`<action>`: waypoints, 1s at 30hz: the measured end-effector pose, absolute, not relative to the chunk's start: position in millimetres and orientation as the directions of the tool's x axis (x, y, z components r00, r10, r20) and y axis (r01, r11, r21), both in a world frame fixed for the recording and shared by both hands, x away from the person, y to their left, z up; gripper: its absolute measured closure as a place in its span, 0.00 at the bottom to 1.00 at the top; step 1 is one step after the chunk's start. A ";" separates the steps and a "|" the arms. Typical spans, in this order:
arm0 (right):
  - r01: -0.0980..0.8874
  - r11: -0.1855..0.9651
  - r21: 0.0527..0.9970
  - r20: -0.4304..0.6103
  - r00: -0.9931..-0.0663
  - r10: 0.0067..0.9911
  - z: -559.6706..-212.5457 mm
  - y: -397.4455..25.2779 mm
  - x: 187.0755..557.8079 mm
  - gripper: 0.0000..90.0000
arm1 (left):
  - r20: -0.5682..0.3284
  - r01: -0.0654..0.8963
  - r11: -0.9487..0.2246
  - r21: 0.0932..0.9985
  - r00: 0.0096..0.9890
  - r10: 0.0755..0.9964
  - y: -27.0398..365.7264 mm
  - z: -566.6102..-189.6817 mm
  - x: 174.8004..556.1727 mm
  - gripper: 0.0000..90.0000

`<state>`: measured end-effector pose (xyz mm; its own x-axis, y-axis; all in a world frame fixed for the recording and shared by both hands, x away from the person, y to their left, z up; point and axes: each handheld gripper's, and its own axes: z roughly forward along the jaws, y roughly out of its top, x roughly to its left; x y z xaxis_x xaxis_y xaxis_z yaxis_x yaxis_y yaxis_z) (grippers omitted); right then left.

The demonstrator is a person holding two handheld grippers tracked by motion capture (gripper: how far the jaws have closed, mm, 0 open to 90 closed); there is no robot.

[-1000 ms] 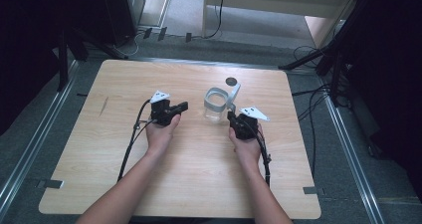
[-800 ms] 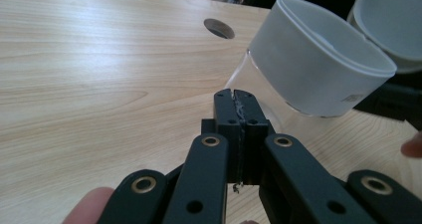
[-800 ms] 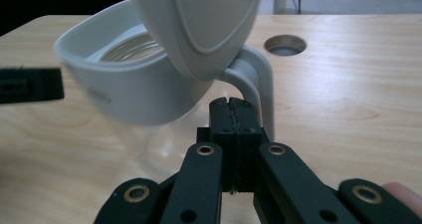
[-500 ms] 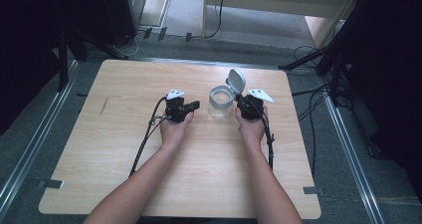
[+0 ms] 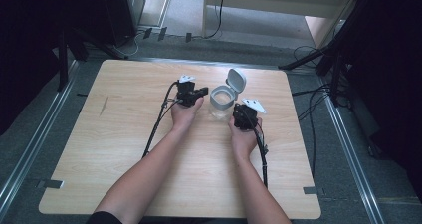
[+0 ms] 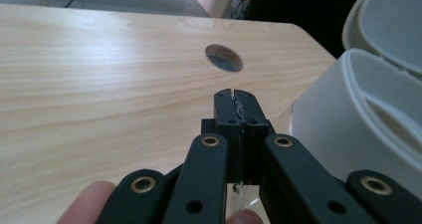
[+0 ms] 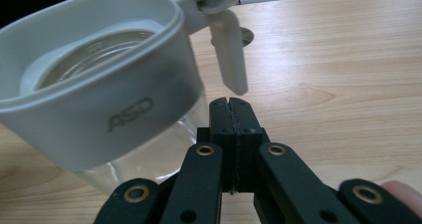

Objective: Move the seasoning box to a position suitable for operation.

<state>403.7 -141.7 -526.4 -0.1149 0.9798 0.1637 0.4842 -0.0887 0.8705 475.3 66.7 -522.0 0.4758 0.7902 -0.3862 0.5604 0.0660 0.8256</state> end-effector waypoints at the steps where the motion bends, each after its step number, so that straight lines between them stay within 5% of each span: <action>1: 0.484 -0.088 0.871 0.163 -0.116 0.980 -526.0 -139.2 403.6 1.00 | -0.409 0.568 0.054 0.821 0.522 0.749 64.5 -521.8 477.7 1.00; 8: 0.471 -0.079 0.878 0.167 -0.147 0.975 -528.0 -135.2 410.0 1.00 | -0.389 0.556 0.010 0.831 0.569 0.725 68.5 -523.8 471.8 1.00; 30: 0.490 0.044 0.871 0.141 -0.334 0.932 -528.0 -76.8 353.9 1.00 | -0.337 0.561 0.073 0.824 0.383 0.860 129.6 -525.2 354.2 1.00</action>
